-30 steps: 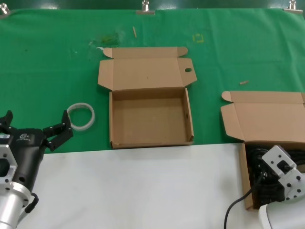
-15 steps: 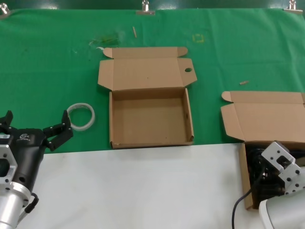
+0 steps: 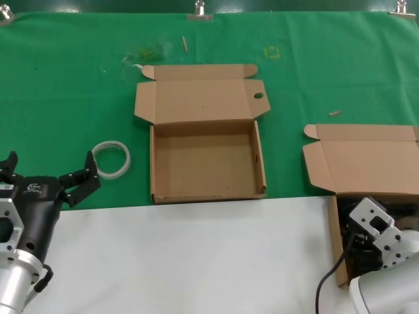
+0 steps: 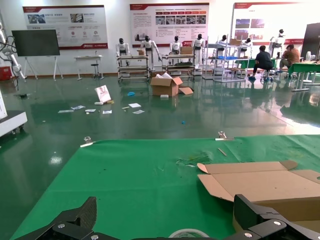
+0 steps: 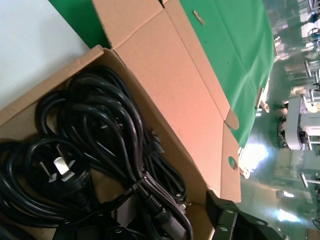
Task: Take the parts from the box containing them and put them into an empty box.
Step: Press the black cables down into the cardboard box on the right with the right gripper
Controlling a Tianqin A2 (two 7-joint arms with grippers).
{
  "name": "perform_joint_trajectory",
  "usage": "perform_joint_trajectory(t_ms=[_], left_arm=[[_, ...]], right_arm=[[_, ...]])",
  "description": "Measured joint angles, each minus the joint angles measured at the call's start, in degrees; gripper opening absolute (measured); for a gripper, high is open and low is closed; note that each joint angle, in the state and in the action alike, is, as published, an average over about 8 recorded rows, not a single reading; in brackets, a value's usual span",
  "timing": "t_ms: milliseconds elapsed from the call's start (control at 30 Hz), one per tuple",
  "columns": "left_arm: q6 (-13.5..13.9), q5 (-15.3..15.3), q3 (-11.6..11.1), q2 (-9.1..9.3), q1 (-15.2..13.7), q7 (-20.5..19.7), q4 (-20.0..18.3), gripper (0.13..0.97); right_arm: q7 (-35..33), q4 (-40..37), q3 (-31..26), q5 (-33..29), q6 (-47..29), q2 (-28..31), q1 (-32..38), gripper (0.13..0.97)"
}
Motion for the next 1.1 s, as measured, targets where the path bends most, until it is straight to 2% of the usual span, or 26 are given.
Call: perform_joint_trajectory(t_ms=[233, 267, 533, 833, 1100], left_arm=[[0.00, 0.00, 0.00, 0.00, 0.00, 0.00, 0.00, 0.966], [0.00, 0.00, 0.00, 0.00, 0.00, 0.00, 0.00, 0.966], [0.00, 0.00, 0.00, 0.00, 0.00, 0.01, 0.00, 0.966], [0.00, 0.00, 0.00, 0.00, 0.00, 0.02, 0.00, 0.966], [0.00, -0.01, 0.00, 0.00, 0.00, 0.01, 0.00, 0.966]], right_arm=[[0.42, -1.04, -0.31, 0.42, -0.64, 0.00, 0.18, 0.433], [0.46, -1.11, -0.34, 0.50, -0.69, 0.00, 0.20, 0.433], [0.87, -1.36, -0.58, 1.33, -0.97, 0.00, 0.28, 0.271], [1.28, 0.03, -0.79, 2.03, -0.47, 0.00, -0.05, 0.177], [0.78, 5.06, -1.46, 1.66, 1.88, 0.00, -1.11, 0.159]])
